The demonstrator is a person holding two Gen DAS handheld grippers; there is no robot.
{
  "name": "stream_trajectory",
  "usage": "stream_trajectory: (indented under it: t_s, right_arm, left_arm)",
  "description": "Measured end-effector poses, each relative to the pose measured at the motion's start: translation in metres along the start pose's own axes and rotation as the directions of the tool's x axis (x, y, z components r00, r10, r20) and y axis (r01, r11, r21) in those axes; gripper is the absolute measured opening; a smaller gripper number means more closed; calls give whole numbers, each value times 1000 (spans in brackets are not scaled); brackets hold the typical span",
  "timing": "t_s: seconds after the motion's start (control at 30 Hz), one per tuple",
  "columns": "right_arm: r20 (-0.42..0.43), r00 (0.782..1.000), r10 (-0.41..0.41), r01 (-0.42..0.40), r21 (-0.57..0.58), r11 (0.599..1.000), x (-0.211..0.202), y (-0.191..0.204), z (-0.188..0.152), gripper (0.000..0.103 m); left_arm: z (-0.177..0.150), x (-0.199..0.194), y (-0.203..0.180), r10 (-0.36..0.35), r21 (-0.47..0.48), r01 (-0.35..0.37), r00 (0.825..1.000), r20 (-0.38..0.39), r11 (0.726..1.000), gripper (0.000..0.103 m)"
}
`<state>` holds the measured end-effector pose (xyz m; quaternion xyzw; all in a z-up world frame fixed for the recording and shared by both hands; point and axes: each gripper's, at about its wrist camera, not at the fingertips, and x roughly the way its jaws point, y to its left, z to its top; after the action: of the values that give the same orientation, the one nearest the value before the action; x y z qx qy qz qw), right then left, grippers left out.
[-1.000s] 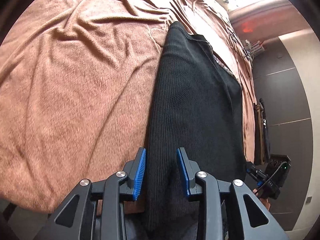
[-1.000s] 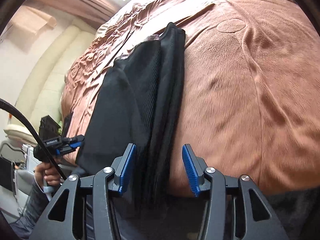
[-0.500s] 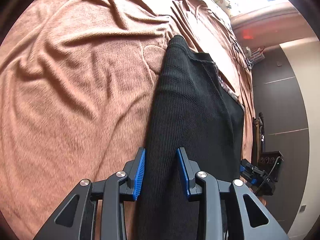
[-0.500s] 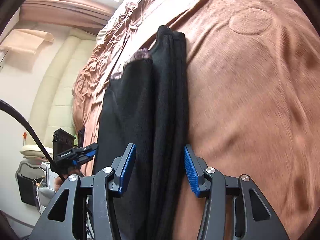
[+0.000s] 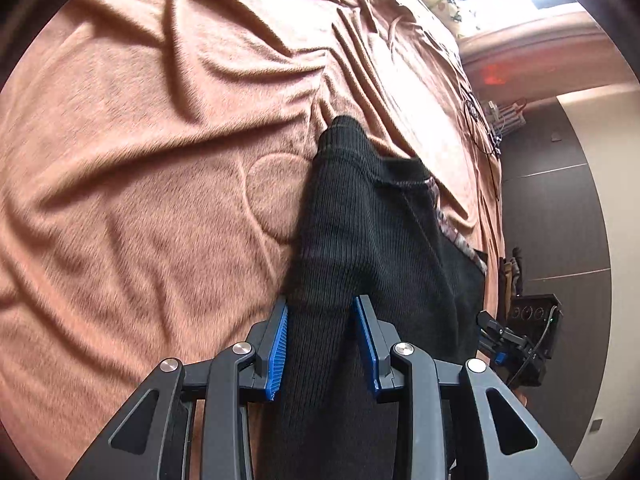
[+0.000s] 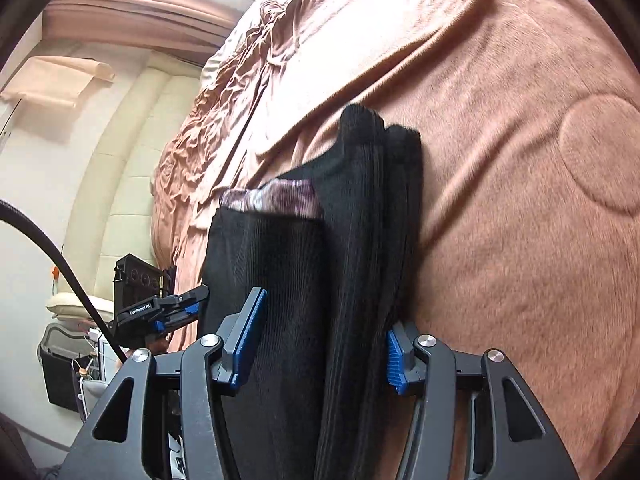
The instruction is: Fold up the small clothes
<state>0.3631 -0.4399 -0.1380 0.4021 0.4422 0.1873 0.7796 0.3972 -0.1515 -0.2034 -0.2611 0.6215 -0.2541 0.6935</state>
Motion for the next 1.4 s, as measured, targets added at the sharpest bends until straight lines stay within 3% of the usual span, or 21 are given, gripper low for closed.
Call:
stream_trajectory:
  t_s: [0.23, 0.5, 0.63, 0.73, 1.03, 1.4]
  right_arm:
    - [1, 1000, -7, 7, -26, 1000, 5, -1, 7, 49]
    - [8, 999, -35, 36, -56, 998, 12, 5, 10, 41]
    - [9, 998, -68, 68, -58, 996, 13, 9, 12, 22]
    - [23, 993, -112, 114, -95, 989, 11, 25, 9, 15]
    - [87, 987, -138, 153, -200, 968, -12, 86, -8, 12]
    - [144, 982, -119, 154, -272, 950, -49, 115, -47, 11]
  left_arm:
    - [30, 8, -3, -23, -4, 23, 999, 22, 1000, 32]
    - [57, 25, -5, -46, 7, 45, 999, 27, 999, 32]
    - [61, 30, -3, -48, 4, 48, 998, 33, 999, 18]
    - [60, 25, -10, -34, 37, 32, 998, 48, 999, 8]
    - [43, -15, -27, -98, 68, 90, 987, 127, 994, 7]
    - [11, -70, -56, -142, 121, 119, 969, 203, 985, 7]
